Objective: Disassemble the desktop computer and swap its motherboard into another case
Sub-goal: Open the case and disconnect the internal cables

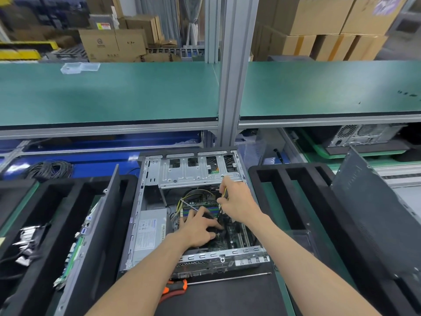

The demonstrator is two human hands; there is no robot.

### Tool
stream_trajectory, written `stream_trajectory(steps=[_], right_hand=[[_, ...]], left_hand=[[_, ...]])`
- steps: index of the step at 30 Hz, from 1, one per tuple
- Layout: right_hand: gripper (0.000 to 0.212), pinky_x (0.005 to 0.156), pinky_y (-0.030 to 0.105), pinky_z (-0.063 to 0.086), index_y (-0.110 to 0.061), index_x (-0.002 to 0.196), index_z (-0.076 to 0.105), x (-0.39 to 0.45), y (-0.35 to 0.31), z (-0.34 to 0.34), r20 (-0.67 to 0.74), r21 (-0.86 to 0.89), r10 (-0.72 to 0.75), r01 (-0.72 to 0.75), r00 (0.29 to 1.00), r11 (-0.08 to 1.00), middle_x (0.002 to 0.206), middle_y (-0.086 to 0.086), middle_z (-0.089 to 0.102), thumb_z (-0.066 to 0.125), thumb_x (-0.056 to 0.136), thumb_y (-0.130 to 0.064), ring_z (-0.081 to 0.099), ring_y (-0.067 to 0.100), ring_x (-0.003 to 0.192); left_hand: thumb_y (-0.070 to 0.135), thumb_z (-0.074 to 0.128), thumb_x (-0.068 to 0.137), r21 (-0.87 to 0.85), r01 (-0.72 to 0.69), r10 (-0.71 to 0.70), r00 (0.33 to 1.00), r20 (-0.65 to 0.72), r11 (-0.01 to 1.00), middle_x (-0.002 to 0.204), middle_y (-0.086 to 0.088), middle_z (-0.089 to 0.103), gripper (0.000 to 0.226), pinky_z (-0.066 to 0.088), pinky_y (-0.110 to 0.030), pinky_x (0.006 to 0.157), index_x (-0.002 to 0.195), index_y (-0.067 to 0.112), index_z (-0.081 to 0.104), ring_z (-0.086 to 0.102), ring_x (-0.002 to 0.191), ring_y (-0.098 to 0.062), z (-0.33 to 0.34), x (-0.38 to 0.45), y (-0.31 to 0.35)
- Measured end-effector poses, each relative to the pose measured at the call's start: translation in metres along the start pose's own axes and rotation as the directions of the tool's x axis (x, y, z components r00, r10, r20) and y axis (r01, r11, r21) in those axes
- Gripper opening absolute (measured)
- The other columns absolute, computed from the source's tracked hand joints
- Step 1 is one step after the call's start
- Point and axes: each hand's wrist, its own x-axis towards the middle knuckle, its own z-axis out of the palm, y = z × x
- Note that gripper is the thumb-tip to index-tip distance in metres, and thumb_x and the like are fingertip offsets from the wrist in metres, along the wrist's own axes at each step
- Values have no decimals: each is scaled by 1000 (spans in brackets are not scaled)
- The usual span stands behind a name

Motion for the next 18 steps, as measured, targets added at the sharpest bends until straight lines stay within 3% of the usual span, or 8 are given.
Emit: stream_trajectory(steps=[5, 12, 18], right_hand=[[28, 53, 28, 33, -24, 86, 43, 3, 4, 4, 12, -19, 6, -6, 1000, 1000, 70, -3, 57, 68, 85, -10, 52, 11, 67], [23, 60, 32, 35, -20, 90, 46, 6, 3, 7, 40, -56, 1, 1, 999, 998, 77, -1, 58, 69, 89, -15, 54, 20, 75], [30, 64, 36, 41, -12, 105, 44, 8, -14, 6, 142, -304, -75, 115, 987, 946, 94, 12, 57, 63, 96, -34, 52, 32, 85]], left_hand=[[41, 52, 92, -6, 0, 0, 1000, 30, 1000, 141, 12, 24, 27, 16, -61, 107, 108, 64, 53, 20, 128, -29, 2, 1, -1], [41, 44, 96, 34, -15, 13, 997, 70, 999, 146, 12, 18, 32, 11, -64, 107, 110, 68, 48, 11, 135, -28, 2, 2, 0], [39, 44, 98, 16, -13, 12, 996, 92, 1000, 156, 12, 11, 33, 5, -67, 112, 112, 68, 48, 4, 143, -33, 3, 2, -1]])
